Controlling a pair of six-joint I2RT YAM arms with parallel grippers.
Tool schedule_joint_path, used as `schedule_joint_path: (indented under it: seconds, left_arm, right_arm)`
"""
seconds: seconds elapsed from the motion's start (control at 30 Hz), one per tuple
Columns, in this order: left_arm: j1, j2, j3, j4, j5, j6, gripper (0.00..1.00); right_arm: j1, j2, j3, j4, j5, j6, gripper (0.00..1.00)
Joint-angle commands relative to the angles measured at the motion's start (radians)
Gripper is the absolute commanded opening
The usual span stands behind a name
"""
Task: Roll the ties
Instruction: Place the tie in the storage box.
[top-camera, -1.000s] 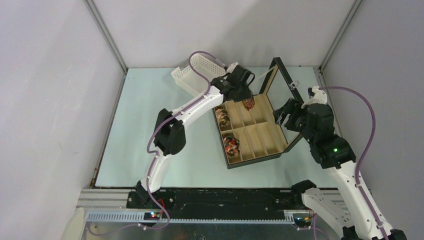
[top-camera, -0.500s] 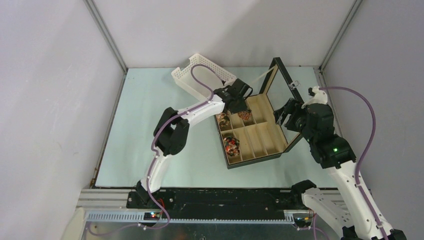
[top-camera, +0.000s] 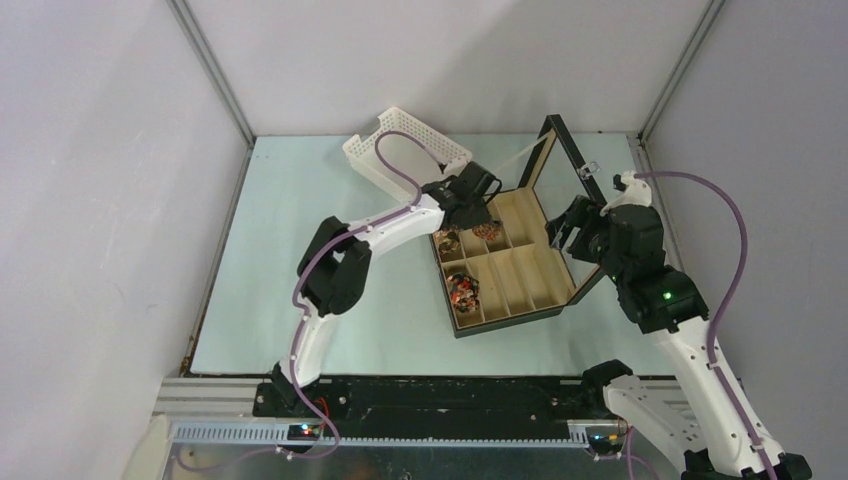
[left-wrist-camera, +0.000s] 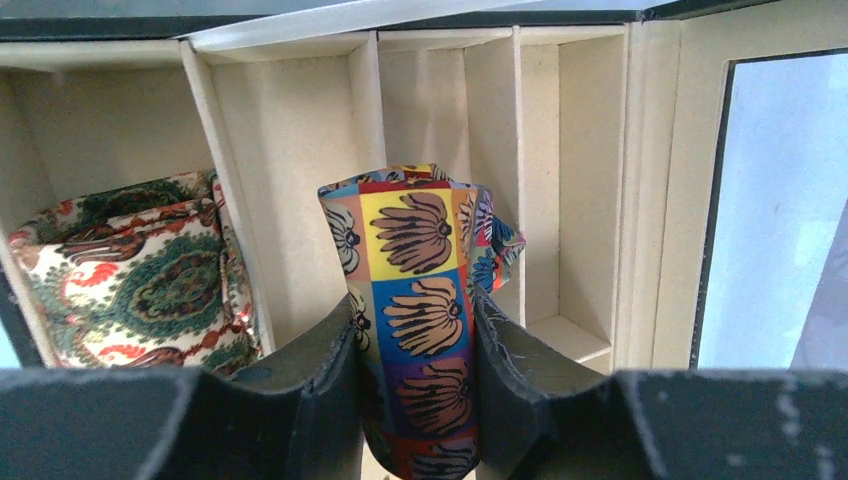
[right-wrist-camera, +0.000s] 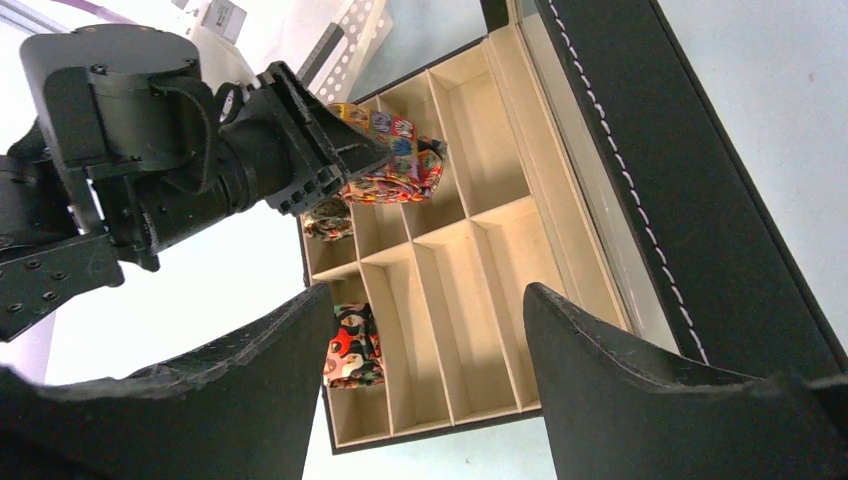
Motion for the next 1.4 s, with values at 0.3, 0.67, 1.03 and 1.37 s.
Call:
schedule_joint_path:
  seconds: [0.3, 0.67, 1.03, 1.37]
  left_arm:
    - [0.022, -0.097, -0.068, -0.017, -0.048, 0.003, 0.0]
    - [0.027, -0.093, -0.111, -0.009, -0.056, -0.005, 0.0]
    - [0.039, -0.164, -0.289, 0.121, -0.029, -0.031, 0.0]
    - [0.04, -0.12, -0.266, 0.101, -0.024, -0.02, 0.0]
  right_arm:
    - [-0.003, 0.002, -0.011, 0.025, -0.014, 0.011, 0.72]
    - [-0.002, 0.007, -0.015, 0.029, -0.018, 0.014, 0.72]
    - [-0.003, 0.018, -0.021, 0.042, -0.032, 0.021, 0.72]
    - [-0.003, 0.022, -0.023, 0.042, -0.034, 0.023, 0.72]
